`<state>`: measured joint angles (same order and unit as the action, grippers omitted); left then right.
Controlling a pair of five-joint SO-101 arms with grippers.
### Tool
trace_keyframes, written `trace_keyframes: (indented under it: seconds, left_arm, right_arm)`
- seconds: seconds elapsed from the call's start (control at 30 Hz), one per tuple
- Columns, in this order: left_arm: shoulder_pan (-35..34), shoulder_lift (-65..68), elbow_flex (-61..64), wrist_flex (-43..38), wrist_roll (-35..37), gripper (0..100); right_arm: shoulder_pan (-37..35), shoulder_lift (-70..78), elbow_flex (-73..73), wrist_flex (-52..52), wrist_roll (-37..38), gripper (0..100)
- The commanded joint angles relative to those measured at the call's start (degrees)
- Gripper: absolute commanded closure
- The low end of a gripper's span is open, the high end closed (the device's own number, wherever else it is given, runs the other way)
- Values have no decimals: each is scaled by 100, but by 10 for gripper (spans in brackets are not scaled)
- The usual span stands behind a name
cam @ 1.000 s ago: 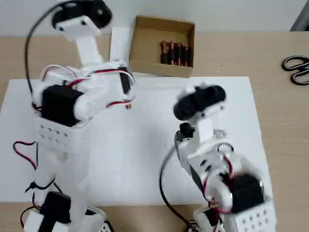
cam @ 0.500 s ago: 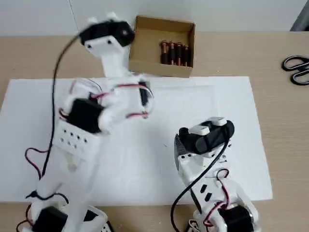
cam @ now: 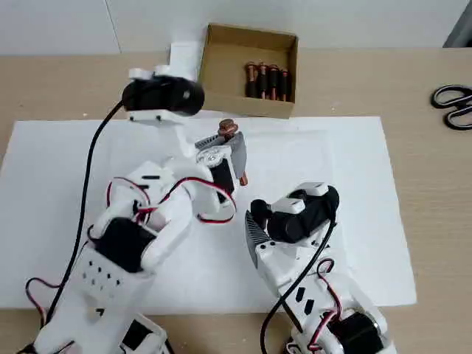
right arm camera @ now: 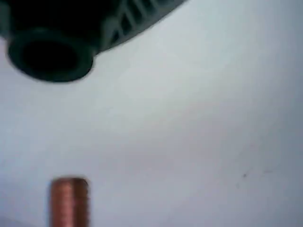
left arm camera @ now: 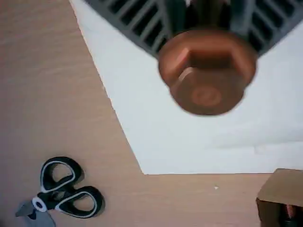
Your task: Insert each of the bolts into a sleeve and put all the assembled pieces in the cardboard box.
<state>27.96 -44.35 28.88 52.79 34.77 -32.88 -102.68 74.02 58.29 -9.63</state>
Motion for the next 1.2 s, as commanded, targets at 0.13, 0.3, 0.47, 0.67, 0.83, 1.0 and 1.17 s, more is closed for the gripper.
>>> trace_keyframes:
  seconds: [0.13, 0.3, 0.47, 0.67, 0.83, 1.0, 1.17]
  left_arm:
    - [185, -580, 22, 97, 26, 994]
    - [695, -607, 22, 360, 44, 994]
    - [941, -598, 22, 343, 44, 994]
    - [976, -598, 40, 378, 44, 994]
    - [941, -607, -13, 369, 26, 994]
    - [941, -607, -233, 387, 18, 994]
    - [730, -607, -479, 404, -299, 994]
  right_arm:
    - [-31, 22, -26, -171, -35, 995]
    - [-31, 22, -35, -224, -35, 995]
    - [-31, 40, -35, -567, -26, 995]
    - [-40, 22, -62, -549, -26, 995]
    - [-418, 13, -70, -479, -44, 995]
    - [-497, 13, -70, -453, -53, 995]
    - [-488, 13, -70, -163, -62, 995]
